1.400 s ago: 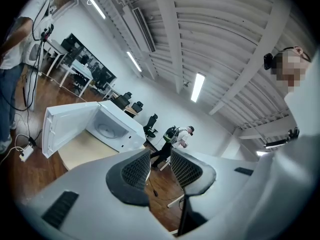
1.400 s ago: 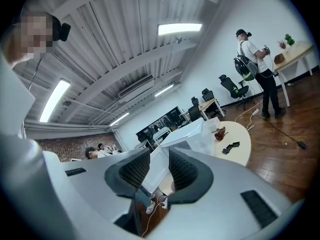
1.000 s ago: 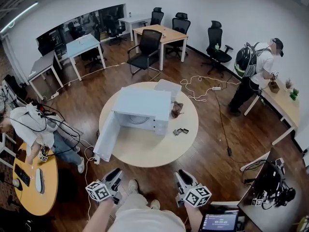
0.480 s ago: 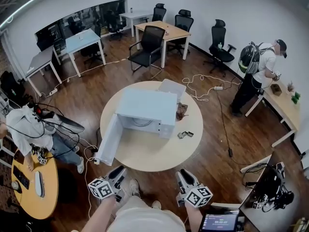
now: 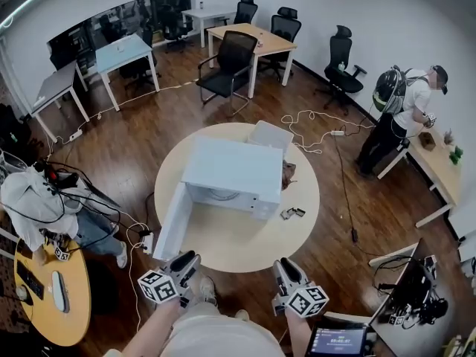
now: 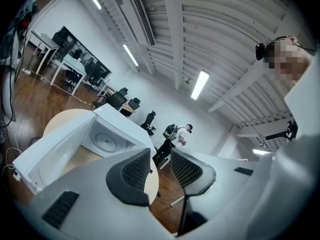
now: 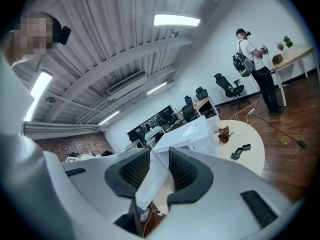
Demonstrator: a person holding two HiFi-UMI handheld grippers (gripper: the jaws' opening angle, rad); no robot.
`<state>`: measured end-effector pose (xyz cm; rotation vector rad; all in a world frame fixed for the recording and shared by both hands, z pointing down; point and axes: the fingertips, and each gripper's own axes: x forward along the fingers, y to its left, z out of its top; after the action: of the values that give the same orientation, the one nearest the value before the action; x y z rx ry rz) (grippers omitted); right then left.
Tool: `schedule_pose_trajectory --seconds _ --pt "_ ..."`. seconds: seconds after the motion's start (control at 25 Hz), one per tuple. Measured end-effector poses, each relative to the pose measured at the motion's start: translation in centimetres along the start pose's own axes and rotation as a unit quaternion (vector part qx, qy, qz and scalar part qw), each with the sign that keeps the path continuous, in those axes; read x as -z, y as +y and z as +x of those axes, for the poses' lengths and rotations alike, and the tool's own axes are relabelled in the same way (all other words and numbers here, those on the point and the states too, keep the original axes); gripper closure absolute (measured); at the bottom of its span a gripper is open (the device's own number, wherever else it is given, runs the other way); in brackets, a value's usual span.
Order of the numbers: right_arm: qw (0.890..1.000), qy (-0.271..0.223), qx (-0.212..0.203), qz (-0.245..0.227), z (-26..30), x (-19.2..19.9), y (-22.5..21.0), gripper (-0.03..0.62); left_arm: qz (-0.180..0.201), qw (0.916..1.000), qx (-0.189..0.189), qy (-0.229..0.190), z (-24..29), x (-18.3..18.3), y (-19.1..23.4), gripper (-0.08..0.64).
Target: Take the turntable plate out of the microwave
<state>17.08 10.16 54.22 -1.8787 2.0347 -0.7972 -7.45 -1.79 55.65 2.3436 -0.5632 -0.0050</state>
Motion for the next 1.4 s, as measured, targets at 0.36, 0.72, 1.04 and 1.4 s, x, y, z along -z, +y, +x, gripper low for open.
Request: schedule_pose_trajectory --seconds 0.36,0.72,1.04,1.4 --pt "1.0 0.003 0.019 0.001 6.7 -0.3 1.1 0.483 -0.015 0.9996 0.011 0.022 1.8 -3.5 4.8 0.425" --pt "0.999 0.006 0.04 0.008 11.9 0.5 2.4 0.483 -0.025 0.9981 0.03 0.048 3.2 -6.1 8.8 0.425" --pt "0.998 0.003 0.06 0.009 15.4 1.0 2.6 0.483 -0.005 0.9951 0.051 0.084 5.3 -6.8 10.4 0.425" --pt "0.998 0.011 0.066 0.013 18.5 1.7 3.5 0.483 -0.003 0.9948 0.048 0.09 6.0 -7.7 12.2 0.425"
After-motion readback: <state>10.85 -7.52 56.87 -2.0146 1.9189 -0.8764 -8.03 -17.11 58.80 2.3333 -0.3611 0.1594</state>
